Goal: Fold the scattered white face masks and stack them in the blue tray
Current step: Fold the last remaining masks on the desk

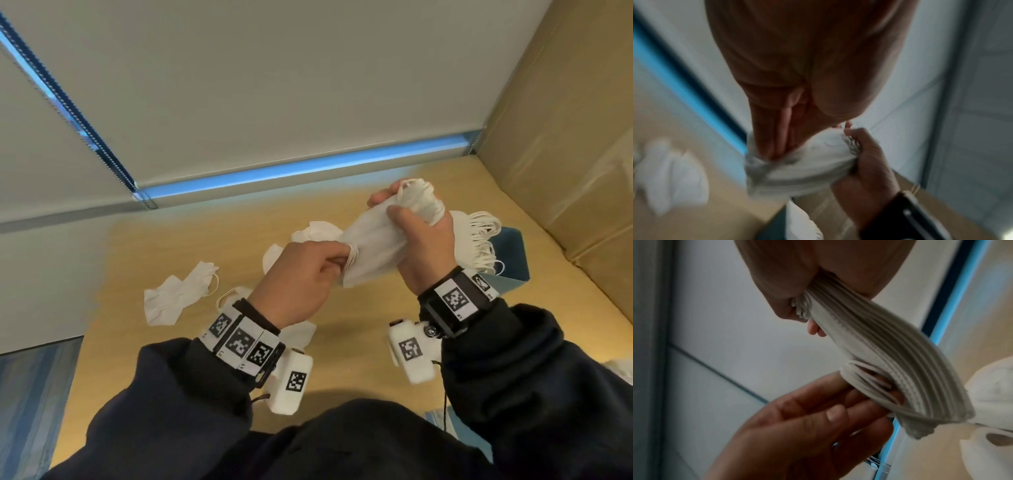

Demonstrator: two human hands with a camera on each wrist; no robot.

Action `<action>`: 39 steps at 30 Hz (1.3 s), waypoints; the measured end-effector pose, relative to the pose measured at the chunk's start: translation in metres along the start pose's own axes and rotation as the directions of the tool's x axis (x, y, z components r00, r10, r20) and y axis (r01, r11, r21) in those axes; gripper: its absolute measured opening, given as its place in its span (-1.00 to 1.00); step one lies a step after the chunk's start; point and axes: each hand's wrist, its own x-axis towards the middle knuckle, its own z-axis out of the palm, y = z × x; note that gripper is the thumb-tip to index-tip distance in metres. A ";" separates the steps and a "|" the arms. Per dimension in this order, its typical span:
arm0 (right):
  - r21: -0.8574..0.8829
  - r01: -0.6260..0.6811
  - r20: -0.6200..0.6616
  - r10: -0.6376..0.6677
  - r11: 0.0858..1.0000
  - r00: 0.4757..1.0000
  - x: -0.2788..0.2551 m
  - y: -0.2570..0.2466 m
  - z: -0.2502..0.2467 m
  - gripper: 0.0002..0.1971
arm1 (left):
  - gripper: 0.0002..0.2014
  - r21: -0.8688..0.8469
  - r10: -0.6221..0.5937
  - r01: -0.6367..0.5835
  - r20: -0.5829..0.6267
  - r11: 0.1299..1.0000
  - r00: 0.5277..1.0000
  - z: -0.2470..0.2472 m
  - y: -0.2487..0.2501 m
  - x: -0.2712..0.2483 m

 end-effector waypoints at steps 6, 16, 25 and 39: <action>0.365 -0.360 0.030 0.375 0.859 0.926 0.016 -0.007 -0.060 -0.77 | -0.95 -0.008 0.074 -0.074 0.075 0.997 0.994 0.008 0.025 0.048; 0.338 -0.562 0.226 0.515 0.755 0.827 0.037 -0.022 -0.110 -0.76 | -0.34 -0.400 -0.152 0.293 0.347 0.868 0.925 0.068 0.021 0.098; -0.318 -0.248 0.230 0.329 0.915 0.916 0.058 -0.027 -0.129 -0.58 | -0.55 -0.517 -0.190 0.351 0.340 0.780 0.921 0.098 0.020 0.102; -0.952 0.305 0.242 0.555 -0.023 0.796 0.098 0.019 -0.202 0.44 | -0.54 -0.640 -0.393 0.187 -0.195 0.745 0.899 0.092 -0.017 0.084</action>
